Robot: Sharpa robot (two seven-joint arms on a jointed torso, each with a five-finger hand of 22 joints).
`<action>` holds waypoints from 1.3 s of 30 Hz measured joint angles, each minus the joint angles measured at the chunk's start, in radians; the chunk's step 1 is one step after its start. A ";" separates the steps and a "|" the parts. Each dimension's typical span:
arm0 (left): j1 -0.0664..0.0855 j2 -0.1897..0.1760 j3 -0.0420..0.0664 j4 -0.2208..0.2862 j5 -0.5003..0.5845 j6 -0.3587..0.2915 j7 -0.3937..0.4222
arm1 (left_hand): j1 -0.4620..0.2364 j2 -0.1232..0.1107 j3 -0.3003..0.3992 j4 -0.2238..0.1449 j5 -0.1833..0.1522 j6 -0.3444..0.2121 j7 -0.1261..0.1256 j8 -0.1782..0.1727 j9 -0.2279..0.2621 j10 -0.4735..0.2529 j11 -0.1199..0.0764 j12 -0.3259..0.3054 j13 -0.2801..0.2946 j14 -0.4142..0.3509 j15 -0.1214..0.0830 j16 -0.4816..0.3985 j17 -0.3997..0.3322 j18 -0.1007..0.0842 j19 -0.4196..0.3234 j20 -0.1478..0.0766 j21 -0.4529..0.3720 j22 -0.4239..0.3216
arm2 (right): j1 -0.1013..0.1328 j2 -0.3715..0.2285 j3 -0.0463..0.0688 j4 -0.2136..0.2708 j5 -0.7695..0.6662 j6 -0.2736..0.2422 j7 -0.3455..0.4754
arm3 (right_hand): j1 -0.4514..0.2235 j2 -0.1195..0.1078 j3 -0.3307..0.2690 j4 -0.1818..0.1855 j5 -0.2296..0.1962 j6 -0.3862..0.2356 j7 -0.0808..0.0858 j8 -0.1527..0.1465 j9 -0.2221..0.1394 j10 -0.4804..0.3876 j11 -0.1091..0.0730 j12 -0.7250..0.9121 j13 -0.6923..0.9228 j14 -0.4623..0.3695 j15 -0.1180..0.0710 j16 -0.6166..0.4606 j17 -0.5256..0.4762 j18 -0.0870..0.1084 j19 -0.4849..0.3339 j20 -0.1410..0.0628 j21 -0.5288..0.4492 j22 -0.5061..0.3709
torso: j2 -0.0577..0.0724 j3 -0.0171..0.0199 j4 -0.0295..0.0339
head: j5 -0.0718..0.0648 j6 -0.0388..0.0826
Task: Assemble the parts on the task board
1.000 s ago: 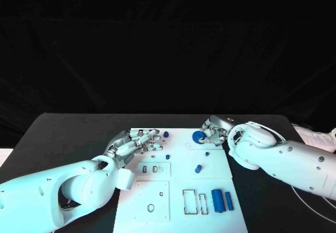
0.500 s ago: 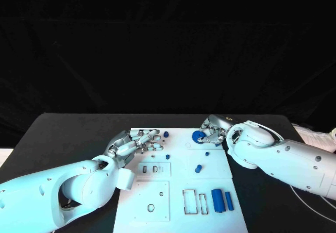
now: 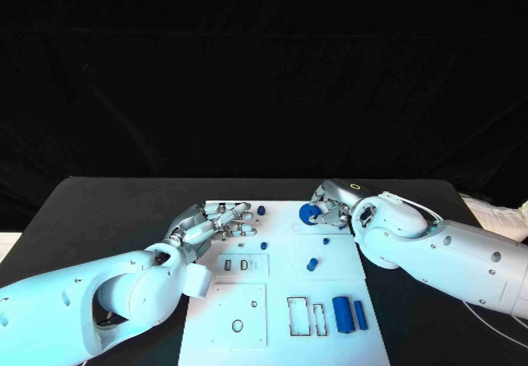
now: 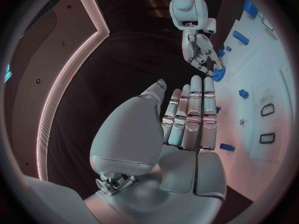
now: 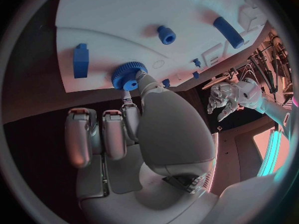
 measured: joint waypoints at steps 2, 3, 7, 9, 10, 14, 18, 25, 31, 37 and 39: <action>0.000 0.001 0.000 -0.001 0.000 0.000 0.000 | 0.000 0.000 0.000 0.000 0.000 0.000 0.000 0.000 0.000 0.000 0.000 0.000 0.000 0.000 0.000 0.000 0.000 0.000 0.000 0.000 0.000 0.000 | -0.001 0.000 -0.001 0.009 -0.014 -0.009 -0.002 | 0.000 0.000 0.005 0.002 0.000 0.000 0.000 0.000 0.000 0.003 0.003 0.006 0.000 -0.003 -0.003 0.004 0.000 0.000 0.007 0.000 0.003 0.000 | 0.000 0.0000 0.0006 | 0.001 0.000; 0.000 0.001 0.000 -0.001 0.000 0.000 0.000 | 0.000 0.000 0.000 0.000 0.000 0.000 0.000 0.000 0.000 0.000 0.000 0.000 0.000 0.000 0.000 0.000 0.000 0.000 0.000 0.000 0.000 0.000 | -0.002 -0.001 -0.001 0.013 -0.019 -0.013 -0.002 | 0.000 0.000 0.006 0.001 -0.002 0.000 0.000 0.000 0.000 0.003 0.003 0.007 0.000 -0.003 -0.003 0.004 0.000 0.000 0.007 0.000 0.005 0.000 | 0.000 -0.0001 0.0012 | 0.001 0.000; 0.000 0.001 0.000 -0.003 0.000 0.000 0.000 | 0.000 0.000 0.000 0.000 0.000 0.000 0.000 0.000 0.000 0.000 0.000 0.000 0.000 0.000 0.000 0.000 0.000 0.000 0.000 0.000 0.000 0.000 | -0.002 -0.002 -0.001 0.040 -0.039 -0.031 -0.004 | -0.002 0.002 0.008 0.003 -0.003 0.000 0.000 0.000 0.000 0.007 0.000 0.007 0.000 0.000 -0.007 0.004 0.000 0.000 0.011 -0.004 0.005 0.000 | 0.000 -0.0003 0.0023 | 0.003 0.001; 0.000 0.001 0.000 -0.004 0.000 0.000 0.000 | 0.000 0.000 0.000 0.000 0.000 0.000 0.000 0.000 0.000 0.000 0.000 0.000 0.000 0.000 0.000 0.000 0.000 0.000 0.000 0.000 0.000 0.000 | -0.001 -0.003 -0.001 0.060 -0.047 -0.040 -0.006 | -0.004 0.004 0.011 0.006 -0.002 0.000 0.000 0.000 0.000 0.007 0.000 0.007 0.001 0.000 -0.007 0.004 0.000 0.000 0.011 -0.004 0.005 0.000 | 0.000 -0.0009 0.0024 | 0.005 0.003; 0.000 0.001 0.000 -0.005 0.000 0.000 0.000 | 0.000 0.000 0.000 0.000 0.000 0.000 0.000 0.000 0.000 0.000 0.000 0.000 0.000 0.000 0.000 0.000 0.000 0.000 0.000 0.000 0.000 0.000 | -0.001 -0.003 -0.001 0.070 -0.051 -0.044 -0.006 | -0.006 0.006 0.012 0.007 0.002 0.000 0.000 0.000 0.000 0.007 0.000 0.008 0.001 0.000 -0.007 0.004 0.000 0.000 0.011 -0.003 0.005 0.000 | 0.000 -0.0009 0.0024 | 0.006 0.003; 0.000 0.001 0.000 -0.008 0.003 0.001 0.000 | 0.000 0.000 0.000 0.000 0.000 0.000 0.000 0.000 0.000 0.000 0.000 0.000 0.000 0.000 0.000 0.000 0.000 0.000 0.000 0.000 0.000 0.000 | 0.001 0.006 0.000 0.106 -0.066 -0.055 -0.010 | -0.013 0.013 0.013 0.008 0.007 0.000 0.000 0.000 -0.001 0.007 0.000 0.008 0.001 0.000 -0.007 0.004 0.000 0.000 0.014 0.000 0.005 0.000 | 0.000 -0.0009 0.0017 | 0.010 0.004; 0.000 0.000 0.000 -0.012 0.012 0.001 0.000 | 0.000 0.000 0.000 0.000 0.000 0.000 0.000 0.000 0.000 0.000 0.000 0.000 0.000 0.000 0.000 0.000 0.000 0.000 0.000 0.000 0.000 0.000 | 0.003 0.031 0.000 0.124 -0.079 -0.061 -0.013 | -0.019 0.019 0.013 0.008 0.007 -0.002 -0.002 0.000 -0.001 0.007 0.000 0.008 0.002 0.000 -0.007 0.004 0.000 0.000 0.014 0.000 0.009 0.000 | 0.000 -0.0015 0.0019 | 0.013 0.005; 0.000 0.000 0.000 -0.016 0.027 0.002 0.001 | 0.000 0.000 0.000 0.000 0.000 0.000 0.000 0.000 0.000 0.000 0.000 0.000 0.000 0.000 0.000 0.000 0.000 0.000 0.000 0.000 0.000 0.000 | 0.004 0.093 -0.005 0.118 -0.101 -0.062 -0.016 | -0.019 0.019 0.013 0.009 0.007 -0.002 -0.002 0.000 -0.001 0.007 0.000 0.008 0.002 0.000 -0.007 0.004 0.000 0.000 0.018 -0.004 0.009 0.001 | 0.001 -0.0020 0.0023 | 0.016 0.002; 0.000 0.000 0.000 -0.017 0.032 0.002 0.002 | 0.000 0.000 0.000 0.000 0.000 0.000 0.000 0.000 0.000 0.000 0.000 0.000 0.000 0.000 0.000 0.000 0.000 0.000 0.000 0.000 0.000 0.000 | 0.002 0.135 -0.019 0.089 -0.109 -0.059 -0.017 | -0.019 0.019 0.013 0.009 0.006 -0.003 -0.003 0.000 -0.001 0.006 0.000 0.008 0.002 0.000 -0.007 0.004 0.000 0.000 0.018 -0.004 0.009 0.001 | 0.001 -0.0010 0.0006 | 0.019 0.001; 0.000 0.001 0.000 -0.018 0.036 0.003 0.002 | 0.000 0.000 0.000 0.000 0.000 0.000 0.000 0.000 0.000 0.000 0.000 0.000 0.000 0.000 0.000 0.000 0.000 0.000 0.000 0.000 0.000 0.000 | -0.001 0.171 -0.027 0.052 -0.113 -0.052 -0.016 | -0.020 0.020 0.013 0.009 0.006 -0.002 -0.002 0.000 -0.001 0.006 0.000 0.008 0.002 0.000 -0.007 0.004 0.000 0.000 0.018 -0.003 0.009 0.000 | 0.001 0.0004 0.0000 | 0.020 0.000; 0.000 0.001 0.000 -0.018 0.037 0.003 0.002 | 0.000 0.000 0.000 0.000 0.000 0.000 0.000 0.000 0.000 0.000 0.000 0.000 0.000 0.000 0.000 0.000 0.000 0.000 0.000 0.000 0.000 0.000 | -0.001 0.179 -0.028 0.041 -0.113 -0.048 -0.016 | -0.020 0.020 0.013 0.009 0.005 -0.002 -0.002 0.000 -0.001 0.006 0.000 0.008 0.002 0.000 -0.007 0.004 0.000 0.000 0.018 -0.003 0.008 0.000 | 0.001 0.0006 0.0000 | 0.020 -0.001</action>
